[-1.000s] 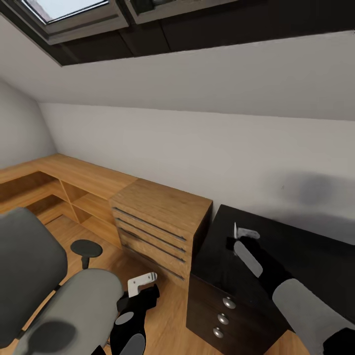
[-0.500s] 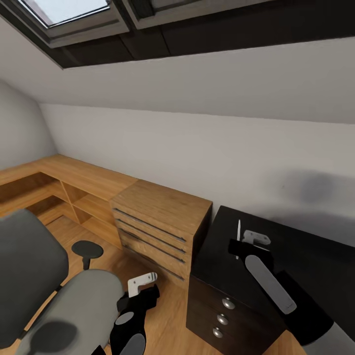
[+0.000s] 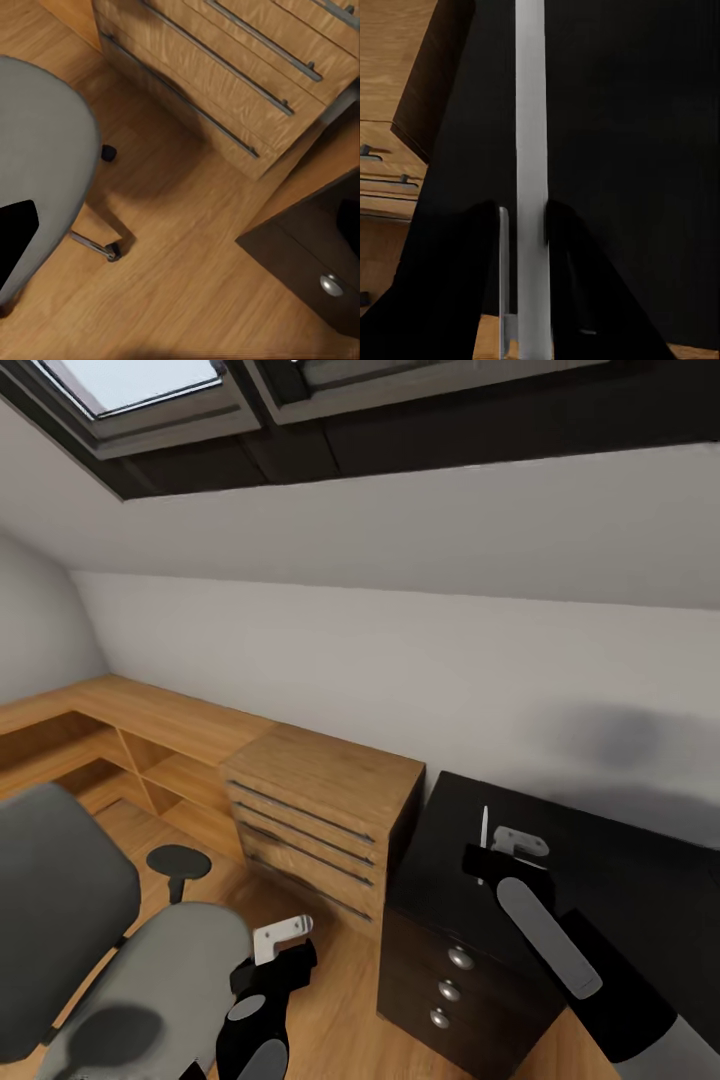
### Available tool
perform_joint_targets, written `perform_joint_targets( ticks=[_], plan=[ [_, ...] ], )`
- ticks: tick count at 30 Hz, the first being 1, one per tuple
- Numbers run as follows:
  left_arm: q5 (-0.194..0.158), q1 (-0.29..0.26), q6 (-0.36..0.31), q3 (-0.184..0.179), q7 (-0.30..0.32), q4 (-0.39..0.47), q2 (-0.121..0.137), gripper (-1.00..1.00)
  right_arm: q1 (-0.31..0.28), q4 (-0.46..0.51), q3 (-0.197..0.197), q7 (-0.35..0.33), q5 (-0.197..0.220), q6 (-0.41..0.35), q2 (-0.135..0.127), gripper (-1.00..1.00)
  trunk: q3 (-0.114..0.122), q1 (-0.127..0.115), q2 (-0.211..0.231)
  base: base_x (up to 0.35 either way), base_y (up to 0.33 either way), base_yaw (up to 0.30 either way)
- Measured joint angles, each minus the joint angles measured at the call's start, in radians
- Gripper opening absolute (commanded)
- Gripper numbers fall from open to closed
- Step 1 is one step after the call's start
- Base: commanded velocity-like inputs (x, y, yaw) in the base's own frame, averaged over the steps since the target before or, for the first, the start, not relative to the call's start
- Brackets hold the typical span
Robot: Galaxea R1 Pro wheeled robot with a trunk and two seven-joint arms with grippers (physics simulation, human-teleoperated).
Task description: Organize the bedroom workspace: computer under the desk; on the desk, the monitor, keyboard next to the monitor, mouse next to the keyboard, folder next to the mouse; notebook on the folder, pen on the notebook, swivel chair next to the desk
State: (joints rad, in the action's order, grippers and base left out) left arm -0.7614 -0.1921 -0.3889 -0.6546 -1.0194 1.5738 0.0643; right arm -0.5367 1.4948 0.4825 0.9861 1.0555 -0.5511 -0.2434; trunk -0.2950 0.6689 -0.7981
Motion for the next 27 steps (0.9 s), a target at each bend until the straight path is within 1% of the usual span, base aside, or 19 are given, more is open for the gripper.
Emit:
perform_joint_targets(
  ticks=[7, 15, 18, 20, 25, 27],
  plan=[
    [0.0, 0.0, 0.0, 0.0, 0.0, 0.0, 0.001, 1.0, 0.0, 0.0, -0.001, 0.0, 0.0, 0.001, 0.0, -1.0, 0.001, 0.0, 0.0, -0.27, 0.206, -0.25],
    [0.0, 0.0, 0.0, 0.0, 0.0, 0.0, 0.001, 1.0, 0.0, 0.0, -0.002, 0.0, 0.0, 0.006, 0.0, -1.0, 0.001, 0.0, 0.0, -0.272, 0.208, -0.034],
    [0.0, 0.0, 0.0, -0.001, 0.0, 0.0, 0.001, 1.0, 0.0, -0.002, -0.004, 0.003, -0.001, 0.008, 0.0, -1.0, 0.001, 0.0, 0.0, -0.026, 0.015, 0.0],
    [0.0, 0.0, 0.0, -0.002, 0.0, 0.0, 0.001, 1.0, 0.0, -0.003, -0.005, 0.018, -0.002, 0.009, -0.001, -1.0, 0.001, 0.0, 0.0, -0.003, 0.002, -0.193],
    [0.0, 0.0, 0.0, -0.002, 0.0, 0.0, 0.001, 1.0, 0.0, -0.005, -0.007, 0.021, -0.002, 0.013, -0.001, -1.0, 0.001, 0.0, 0.0, -0.001, 0.001, -0.249],
    [0.0, 0.0, 0.0, -0.003, 0.0, 0.0, 0.001, 1.0, 0.0, -0.017, -0.008, 0.022, -0.001, 0.033, -0.001, -1.0, 0.001, 0.0, 0.0, 0.0, 0.0, -0.289]
  ],
)
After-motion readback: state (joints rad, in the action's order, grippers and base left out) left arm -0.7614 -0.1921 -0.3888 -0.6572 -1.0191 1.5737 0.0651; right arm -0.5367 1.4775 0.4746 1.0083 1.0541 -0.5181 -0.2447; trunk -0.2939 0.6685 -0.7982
